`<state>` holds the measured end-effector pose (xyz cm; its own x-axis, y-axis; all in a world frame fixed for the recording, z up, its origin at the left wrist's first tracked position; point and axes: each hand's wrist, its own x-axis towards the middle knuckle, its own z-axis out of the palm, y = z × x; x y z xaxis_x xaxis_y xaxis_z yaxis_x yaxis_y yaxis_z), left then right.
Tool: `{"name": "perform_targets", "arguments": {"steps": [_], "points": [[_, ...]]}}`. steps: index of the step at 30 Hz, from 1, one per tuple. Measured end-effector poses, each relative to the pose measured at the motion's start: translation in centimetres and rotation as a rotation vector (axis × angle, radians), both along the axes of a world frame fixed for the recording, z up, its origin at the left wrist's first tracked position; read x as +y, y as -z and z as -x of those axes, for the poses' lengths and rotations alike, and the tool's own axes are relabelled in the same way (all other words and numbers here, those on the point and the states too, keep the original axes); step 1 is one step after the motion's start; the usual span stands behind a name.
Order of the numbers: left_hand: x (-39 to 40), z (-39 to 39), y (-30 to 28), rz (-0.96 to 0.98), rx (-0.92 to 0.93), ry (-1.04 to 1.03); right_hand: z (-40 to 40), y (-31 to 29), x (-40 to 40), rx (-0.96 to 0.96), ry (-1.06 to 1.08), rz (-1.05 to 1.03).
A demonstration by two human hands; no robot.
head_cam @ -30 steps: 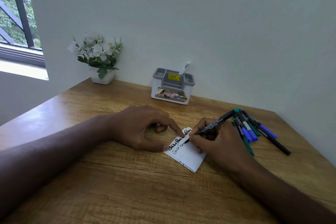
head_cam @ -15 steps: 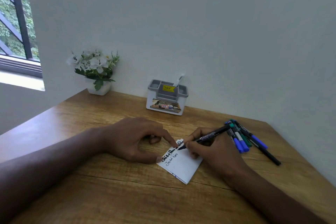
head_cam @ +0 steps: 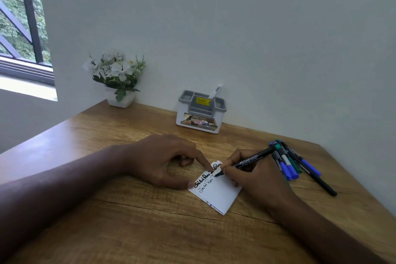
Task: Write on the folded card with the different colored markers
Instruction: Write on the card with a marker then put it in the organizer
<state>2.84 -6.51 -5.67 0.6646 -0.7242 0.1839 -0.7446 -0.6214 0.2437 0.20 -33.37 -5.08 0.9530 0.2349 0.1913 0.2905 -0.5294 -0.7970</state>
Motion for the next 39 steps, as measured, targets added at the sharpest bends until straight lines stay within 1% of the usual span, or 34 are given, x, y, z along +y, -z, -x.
{"name": "perform_targets", "arguments": {"steps": [3, 8, 25, 39], "points": [[0.14, -0.08, 0.13, 0.001, 0.0, 0.001, 0.04, 0.0, 0.19, 0.002, -0.02, 0.012], [0.07, -0.08, 0.23, 0.012, -0.007, 0.011, -0.16, 0.13, 0.02, 0.007, 0.03, -0.014], [0.15, -0.13, 0.38, 0.017, -0.028, 0.012, -0.2, 0.05, -0.03, 0.037, 0.044, -0.043], [0.17, -0.17, 0.38, 0.007, -0.01, 0.006, -0.32, 0.32, -0.13, 0.026, 0.047, -0.052]]}}
